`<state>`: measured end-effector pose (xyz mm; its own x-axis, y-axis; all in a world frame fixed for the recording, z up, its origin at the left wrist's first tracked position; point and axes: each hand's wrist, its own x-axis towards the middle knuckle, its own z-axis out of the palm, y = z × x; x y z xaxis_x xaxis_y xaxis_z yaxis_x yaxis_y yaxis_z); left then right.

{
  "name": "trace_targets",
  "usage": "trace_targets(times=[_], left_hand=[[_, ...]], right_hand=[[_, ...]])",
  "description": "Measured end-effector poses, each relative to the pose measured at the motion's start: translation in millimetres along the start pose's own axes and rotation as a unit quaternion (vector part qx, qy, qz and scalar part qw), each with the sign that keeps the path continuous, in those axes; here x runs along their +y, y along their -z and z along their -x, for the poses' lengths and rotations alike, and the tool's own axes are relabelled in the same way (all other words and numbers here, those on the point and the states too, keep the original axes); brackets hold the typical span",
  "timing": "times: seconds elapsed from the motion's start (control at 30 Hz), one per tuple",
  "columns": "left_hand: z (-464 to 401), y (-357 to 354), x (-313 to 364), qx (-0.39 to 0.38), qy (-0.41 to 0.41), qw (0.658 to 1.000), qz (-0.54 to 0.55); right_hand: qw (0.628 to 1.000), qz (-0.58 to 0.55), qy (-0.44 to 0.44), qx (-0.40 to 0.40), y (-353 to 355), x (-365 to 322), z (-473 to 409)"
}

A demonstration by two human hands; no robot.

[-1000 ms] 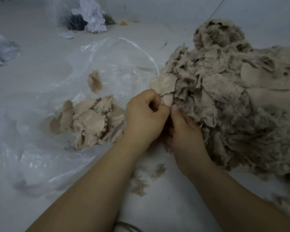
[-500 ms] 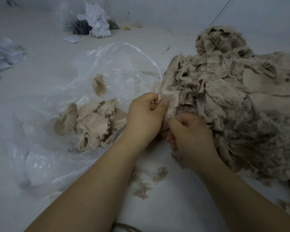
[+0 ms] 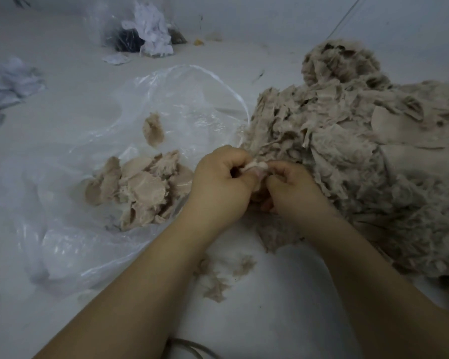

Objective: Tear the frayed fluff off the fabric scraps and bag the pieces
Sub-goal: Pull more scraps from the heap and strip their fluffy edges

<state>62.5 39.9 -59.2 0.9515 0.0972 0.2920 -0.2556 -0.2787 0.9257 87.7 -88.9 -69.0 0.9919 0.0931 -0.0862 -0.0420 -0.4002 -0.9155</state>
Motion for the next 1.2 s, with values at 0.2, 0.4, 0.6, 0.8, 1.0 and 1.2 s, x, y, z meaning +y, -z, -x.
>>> trace_targets(times=[0.2,0.4,0.6,0.8,1.0,1.2], left_hand=[[4,15,6,0.019,0.069,0.989,0.127],[4,14,-2,-0.048,0.109,0.986,0.119],[4,17,0,-0.044,0.141,0.982,0.113],[3,20,-3,-0.039,0.144,0.979,0.143],[5,18,-3,-0.073,0.158,0.973,0.149],[3,22,-2,-0.001,0.181,0.969,0.168]], right_hand=[[0.999,0.025,0.025,0.0,-7,7,0],[0.979,-0.206,-0.006,0.01,-4,0,18],[0.974,-0.218,0.042,-0.052,-7,8,22],[0.985,-0.157,0.066,0.008,-12,4,28],[0.982,-0.174,0.046,0.052,-8,1,30],[0.999,-0.038,0.006,-0.035,2,-7,30]])
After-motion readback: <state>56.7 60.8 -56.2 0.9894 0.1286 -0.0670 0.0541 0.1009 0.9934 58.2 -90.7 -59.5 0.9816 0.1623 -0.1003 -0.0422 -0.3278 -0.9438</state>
